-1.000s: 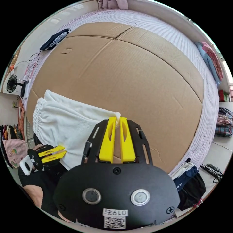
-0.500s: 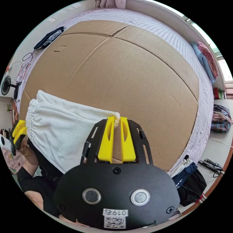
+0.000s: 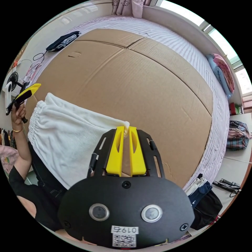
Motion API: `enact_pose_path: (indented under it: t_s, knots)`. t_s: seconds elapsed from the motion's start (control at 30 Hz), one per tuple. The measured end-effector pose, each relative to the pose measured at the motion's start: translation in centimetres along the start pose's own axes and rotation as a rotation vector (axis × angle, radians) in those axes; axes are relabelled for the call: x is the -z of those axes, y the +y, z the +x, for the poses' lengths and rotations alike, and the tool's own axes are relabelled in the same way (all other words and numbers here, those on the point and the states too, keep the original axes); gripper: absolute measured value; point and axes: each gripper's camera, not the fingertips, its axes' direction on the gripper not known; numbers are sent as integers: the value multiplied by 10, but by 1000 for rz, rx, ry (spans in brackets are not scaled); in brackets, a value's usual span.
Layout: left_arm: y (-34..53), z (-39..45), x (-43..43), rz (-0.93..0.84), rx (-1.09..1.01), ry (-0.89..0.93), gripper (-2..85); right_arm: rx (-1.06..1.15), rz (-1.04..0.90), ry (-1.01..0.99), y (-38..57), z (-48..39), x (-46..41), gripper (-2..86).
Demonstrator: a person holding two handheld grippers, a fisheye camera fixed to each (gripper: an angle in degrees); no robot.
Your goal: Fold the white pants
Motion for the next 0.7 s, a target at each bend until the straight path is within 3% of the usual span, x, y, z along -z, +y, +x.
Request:
enact_pose_path:
  t_s: [0.43,0.7]
  knots:
    - [-11,-118,-57,-131,87,175,75,-12,71,-68,19,4,-45,19]
    - [-16,-151,-79,-142,61,170,34,-1,64,-49,9,4,-60,13]
